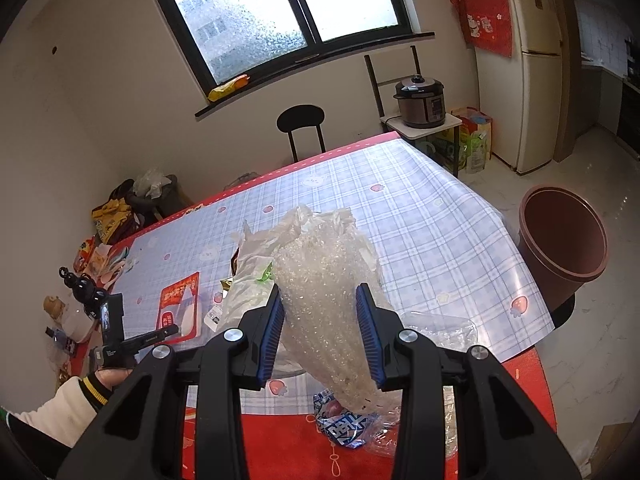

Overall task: Collect trash
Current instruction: 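Lift the bubble wrap with the right gripper while the left gripper grasps the red plastic tray, then drop the bubble wrap into the brown bucket while the left gripper drops the red tray in, then move both grippers back over the table toward the remaining trash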

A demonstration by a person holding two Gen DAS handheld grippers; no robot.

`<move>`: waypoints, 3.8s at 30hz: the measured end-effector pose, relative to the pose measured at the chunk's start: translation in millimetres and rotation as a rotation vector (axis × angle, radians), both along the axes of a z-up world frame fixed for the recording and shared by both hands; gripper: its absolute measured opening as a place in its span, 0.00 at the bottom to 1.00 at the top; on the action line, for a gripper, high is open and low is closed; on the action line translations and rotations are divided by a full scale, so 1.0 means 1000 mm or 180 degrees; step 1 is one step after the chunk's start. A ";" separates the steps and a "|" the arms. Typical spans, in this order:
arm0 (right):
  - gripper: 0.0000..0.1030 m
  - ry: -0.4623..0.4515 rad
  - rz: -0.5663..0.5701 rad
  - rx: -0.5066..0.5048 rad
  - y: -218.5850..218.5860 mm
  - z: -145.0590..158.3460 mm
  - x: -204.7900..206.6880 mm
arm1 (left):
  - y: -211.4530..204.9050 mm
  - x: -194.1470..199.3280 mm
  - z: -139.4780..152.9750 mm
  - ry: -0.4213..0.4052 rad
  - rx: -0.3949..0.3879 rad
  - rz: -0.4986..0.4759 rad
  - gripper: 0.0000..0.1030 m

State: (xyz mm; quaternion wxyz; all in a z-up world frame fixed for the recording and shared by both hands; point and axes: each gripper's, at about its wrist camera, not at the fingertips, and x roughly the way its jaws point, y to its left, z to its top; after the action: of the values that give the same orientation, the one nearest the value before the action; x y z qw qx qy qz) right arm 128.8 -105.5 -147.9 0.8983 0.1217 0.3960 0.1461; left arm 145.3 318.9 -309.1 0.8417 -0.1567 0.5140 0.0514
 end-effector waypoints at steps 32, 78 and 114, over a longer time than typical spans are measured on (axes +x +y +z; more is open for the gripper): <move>0.35 -0.0223 0.0607 0.0324 -0.044 0.001 0.057 | -0.089 -0.088 0.166 -0.0861 0.0312 0.0587 0.26; 0.95 -0.0738 -0.0571 -0.0922 -0.388 -0.019 0.168 | -0.490 0.073 0.161 -0.0780 0.0125 -0.1018 0.26; 0.95 -0.0920 -0.1133 -0.0548 -0.413 0.034 0.051 | -0.467 0.079 0.235 -0.1591 0.0084 -0.0949 0.95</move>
State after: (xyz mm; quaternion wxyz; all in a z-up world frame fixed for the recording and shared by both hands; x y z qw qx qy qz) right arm 179.8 -518.2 -114.3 0.9643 0.0905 0.2466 -0.0329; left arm 224.3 -147.7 -74.0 0.9426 -0.0763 0.3074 -0.1063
